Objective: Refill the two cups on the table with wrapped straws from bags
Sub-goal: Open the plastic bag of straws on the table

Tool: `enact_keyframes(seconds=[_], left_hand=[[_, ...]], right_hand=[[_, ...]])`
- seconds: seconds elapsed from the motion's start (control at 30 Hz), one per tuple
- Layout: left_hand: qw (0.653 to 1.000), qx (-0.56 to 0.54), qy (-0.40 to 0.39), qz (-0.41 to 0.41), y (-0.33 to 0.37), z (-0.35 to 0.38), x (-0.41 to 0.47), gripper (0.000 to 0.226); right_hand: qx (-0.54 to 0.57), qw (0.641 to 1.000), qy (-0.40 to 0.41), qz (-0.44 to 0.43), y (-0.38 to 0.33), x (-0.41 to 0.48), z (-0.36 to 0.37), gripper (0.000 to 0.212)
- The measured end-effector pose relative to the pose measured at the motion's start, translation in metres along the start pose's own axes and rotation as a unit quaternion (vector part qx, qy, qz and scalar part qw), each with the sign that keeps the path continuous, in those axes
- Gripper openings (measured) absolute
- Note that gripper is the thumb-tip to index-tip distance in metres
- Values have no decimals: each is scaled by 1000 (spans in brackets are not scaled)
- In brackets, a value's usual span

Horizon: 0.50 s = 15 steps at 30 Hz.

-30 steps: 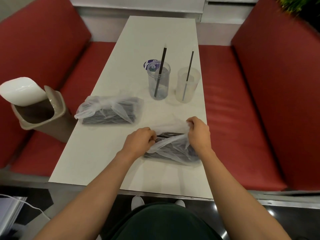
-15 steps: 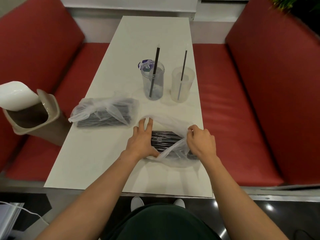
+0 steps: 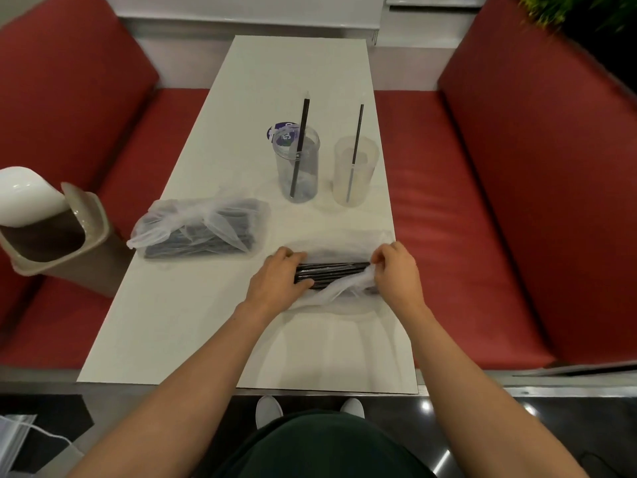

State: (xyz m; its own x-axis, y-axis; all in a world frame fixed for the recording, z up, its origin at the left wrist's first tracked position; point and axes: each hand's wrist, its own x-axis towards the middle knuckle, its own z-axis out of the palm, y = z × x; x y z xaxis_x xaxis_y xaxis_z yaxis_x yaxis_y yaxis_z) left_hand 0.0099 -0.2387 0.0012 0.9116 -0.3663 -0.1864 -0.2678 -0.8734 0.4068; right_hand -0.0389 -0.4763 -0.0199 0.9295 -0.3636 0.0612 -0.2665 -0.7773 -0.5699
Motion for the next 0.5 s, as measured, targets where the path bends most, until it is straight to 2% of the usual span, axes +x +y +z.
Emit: enact_keyframes(seconds=[0.03, 0.1, 0.17, 0.23, 0.3, 0.4, 0.5], left_hand=[[1000, -2, 0, 4, -2, 2, -2, 60], [1000, 0, -2, 2, -4, 4, -5, 68], [1000, 17, -9, -2, -2, 4, -7, 90], [999, 41, -12, 0, 0, 2, -8, 110], [998, 67, -12, 2, 2, 1, -7, 122], [994, 98, -37, -8, -3, -2, -7, 130], [992, 97, -71, -27, -11, -6, -10, 134]], right_hand=[[-80, 996, -10, -28, 6, -5, 5, 23], [-170, 984, -9, -61, 9, -9, 6, 23], [-186, 978, -3, -98, 2, -9, 1, 27], [-170, 968, -17, -182, -11, -6, -1, 33], [-153, 955, -89, -239, -25, -3, 0, 28], [-178, 950, -214, -142, -24, 7, 1, 28], [-122, 964, -222, -82, -7, 14, -6, 32]])
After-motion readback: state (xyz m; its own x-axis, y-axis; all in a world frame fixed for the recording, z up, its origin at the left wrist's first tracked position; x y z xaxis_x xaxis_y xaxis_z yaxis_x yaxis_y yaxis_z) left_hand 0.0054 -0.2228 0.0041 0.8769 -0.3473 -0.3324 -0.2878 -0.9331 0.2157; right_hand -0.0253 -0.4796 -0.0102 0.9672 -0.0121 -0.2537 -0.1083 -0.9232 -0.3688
